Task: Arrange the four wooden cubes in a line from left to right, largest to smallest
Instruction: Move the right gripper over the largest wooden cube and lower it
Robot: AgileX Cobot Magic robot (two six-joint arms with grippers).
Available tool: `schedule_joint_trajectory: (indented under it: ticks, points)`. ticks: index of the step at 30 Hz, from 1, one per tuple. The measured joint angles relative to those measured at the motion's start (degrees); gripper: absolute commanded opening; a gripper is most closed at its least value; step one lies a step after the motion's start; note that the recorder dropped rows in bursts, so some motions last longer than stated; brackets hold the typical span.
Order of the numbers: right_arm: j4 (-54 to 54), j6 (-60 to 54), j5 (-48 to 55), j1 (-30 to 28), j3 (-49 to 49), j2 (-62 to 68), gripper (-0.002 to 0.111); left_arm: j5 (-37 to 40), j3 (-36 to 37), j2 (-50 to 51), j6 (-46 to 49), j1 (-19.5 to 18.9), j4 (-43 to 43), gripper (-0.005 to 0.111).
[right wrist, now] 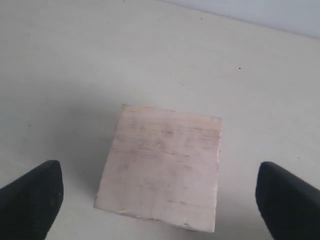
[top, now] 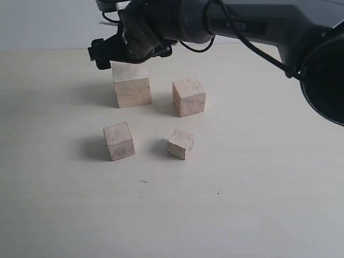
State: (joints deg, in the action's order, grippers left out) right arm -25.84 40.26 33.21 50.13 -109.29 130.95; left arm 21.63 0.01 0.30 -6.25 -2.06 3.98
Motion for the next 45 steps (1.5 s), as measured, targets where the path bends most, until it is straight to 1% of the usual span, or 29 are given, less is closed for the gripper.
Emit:
schedule_joint_trajectory:
  ticks: [5,14,33,45]
  points:
    - [0.02,-0.1,-5.1,-0.3,0.0,2.26,0.099,0.0,0.0,0.0,0.0,0.0,0.0,0.0]
    - [-2.37,-0.1,-7.1,-0.3,0.0,5.08,0.099,0.0,0.0,0.0,0.0,0.0,0.0,0.0]
    - [-5.01,-0.21,-7.57,-0.39,-1.93,7.29,0.099,0.0,0.0,0.0,0.0,0.0,0.0,0.0]
    - [-4.68,-0.11,-4.48,-0.39,-1.93,1.27,0.099,0.0,0.0,0.0,0.0,0.0,0.0,0.0]
